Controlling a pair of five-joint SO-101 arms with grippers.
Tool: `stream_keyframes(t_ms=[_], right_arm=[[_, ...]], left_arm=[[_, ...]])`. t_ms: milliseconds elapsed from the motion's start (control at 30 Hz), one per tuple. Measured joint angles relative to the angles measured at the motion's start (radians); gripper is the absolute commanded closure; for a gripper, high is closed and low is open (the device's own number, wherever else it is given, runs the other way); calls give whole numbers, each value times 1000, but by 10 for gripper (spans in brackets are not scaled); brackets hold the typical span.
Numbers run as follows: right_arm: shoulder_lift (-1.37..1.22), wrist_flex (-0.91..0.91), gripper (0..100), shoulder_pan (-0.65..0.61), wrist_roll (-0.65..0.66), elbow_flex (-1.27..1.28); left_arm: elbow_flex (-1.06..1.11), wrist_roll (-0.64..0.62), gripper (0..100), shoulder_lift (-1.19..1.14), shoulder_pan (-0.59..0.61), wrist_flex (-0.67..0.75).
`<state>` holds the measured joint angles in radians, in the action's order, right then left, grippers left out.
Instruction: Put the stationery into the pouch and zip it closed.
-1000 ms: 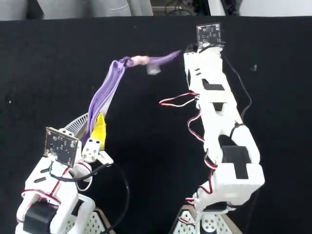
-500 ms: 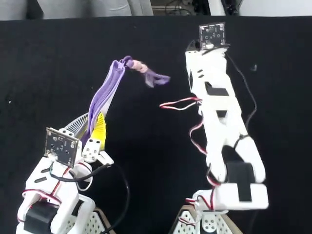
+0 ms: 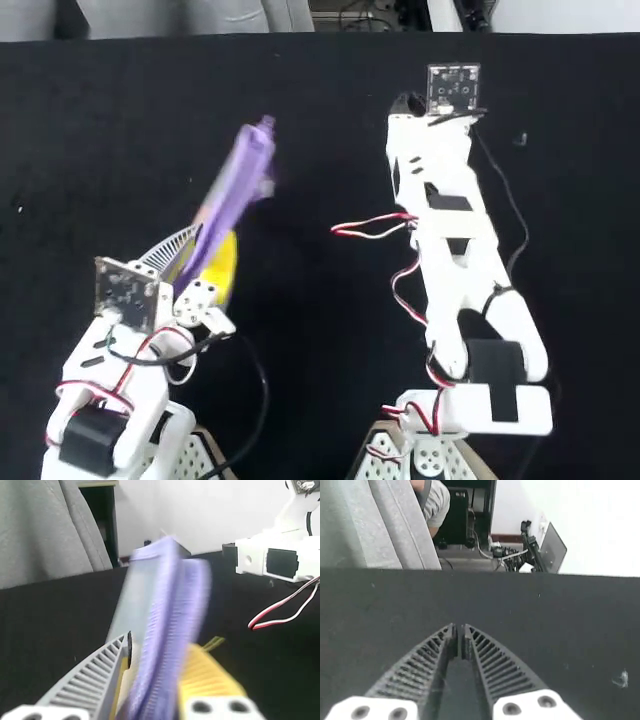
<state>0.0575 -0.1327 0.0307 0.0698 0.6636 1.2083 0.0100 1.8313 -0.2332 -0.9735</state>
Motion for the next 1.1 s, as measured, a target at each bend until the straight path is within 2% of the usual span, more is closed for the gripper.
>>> stream_keyframes(t_ms=[133,300,500,700,1100], right_arm=[[-34,-68,987,0,0,21],[-41,-86,987,0,0,21],[-41,-86,987,0,0,21],[-48,-86,987,0,0,21],[-48,-86,987,0,0,21]], left_arm=[[12,-5,747,-3,0,-12],[34,-9,745,-6,0,48],[49,-11,662,-6,72,141],[86,-89,657,-15,130,215],[87,-97,661,-6,140,256]])
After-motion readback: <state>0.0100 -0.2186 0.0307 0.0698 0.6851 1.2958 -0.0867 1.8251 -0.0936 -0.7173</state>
